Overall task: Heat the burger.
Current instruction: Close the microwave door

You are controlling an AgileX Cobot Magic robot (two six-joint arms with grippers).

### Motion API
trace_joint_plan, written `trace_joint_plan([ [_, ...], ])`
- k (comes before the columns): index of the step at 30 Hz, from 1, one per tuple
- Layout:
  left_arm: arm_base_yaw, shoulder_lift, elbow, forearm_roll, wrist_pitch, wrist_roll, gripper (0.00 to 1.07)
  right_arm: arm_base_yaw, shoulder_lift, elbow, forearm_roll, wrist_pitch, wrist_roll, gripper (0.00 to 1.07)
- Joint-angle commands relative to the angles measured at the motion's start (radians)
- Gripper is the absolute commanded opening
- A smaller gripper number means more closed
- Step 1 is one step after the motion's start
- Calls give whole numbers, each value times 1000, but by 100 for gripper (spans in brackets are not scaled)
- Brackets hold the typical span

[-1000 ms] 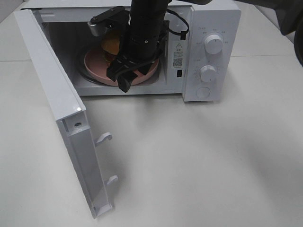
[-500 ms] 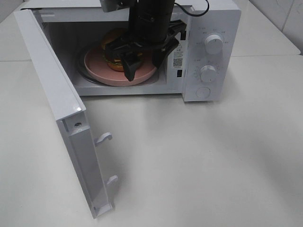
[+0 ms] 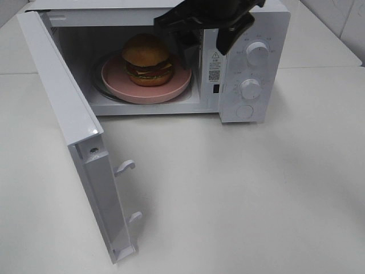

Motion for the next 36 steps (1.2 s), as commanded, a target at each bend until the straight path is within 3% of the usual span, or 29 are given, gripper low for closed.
trace_joint_plan([
  [1, 1, -20, 4, 2, -13, -7, 0, -65, -83, 87, -12, 30, 18, 68],
  [17, 1, -20, 4, 2, -13, -7, 0, -355, -414, 397, -16, 29, 39, 68],
  [27, 1, -20, 4, 2, -13, -7, 0, -383, -632, 565, -19, 29, 44, 68],
  [36, 1, -20, 4, 2, -13, -7, 0, -383, -912, 829, -19, 29, 51, 68],
])
